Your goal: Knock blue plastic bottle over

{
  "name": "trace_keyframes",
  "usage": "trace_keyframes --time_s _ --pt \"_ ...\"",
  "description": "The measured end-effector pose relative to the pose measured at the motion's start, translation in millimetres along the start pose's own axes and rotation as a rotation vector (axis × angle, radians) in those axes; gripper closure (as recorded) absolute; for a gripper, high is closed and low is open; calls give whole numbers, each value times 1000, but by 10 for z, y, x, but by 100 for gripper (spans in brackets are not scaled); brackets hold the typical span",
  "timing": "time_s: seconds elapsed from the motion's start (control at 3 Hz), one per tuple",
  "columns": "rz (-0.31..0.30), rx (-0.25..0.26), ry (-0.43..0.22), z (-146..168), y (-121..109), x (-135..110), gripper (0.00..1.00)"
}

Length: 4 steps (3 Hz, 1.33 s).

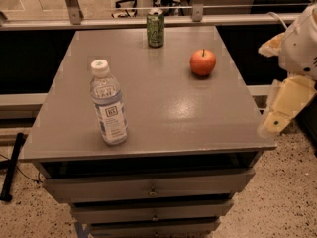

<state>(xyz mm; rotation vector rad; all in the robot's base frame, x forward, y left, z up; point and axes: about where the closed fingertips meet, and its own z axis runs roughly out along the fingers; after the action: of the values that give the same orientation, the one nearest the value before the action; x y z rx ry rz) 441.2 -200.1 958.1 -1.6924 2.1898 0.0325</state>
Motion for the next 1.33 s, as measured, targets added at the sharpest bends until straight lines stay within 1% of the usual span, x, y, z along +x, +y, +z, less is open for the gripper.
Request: trace_keyframes --time_s 0.33,0.67,1.0,1.33 --pt "28 -68 -177 389 215 -344 0" --pt "47 -126 -362 642 459 -837 0" --pt "78 -178 -536 699 657 -1405 0" --pt "91 -193 -586 615 701 -1570 0"
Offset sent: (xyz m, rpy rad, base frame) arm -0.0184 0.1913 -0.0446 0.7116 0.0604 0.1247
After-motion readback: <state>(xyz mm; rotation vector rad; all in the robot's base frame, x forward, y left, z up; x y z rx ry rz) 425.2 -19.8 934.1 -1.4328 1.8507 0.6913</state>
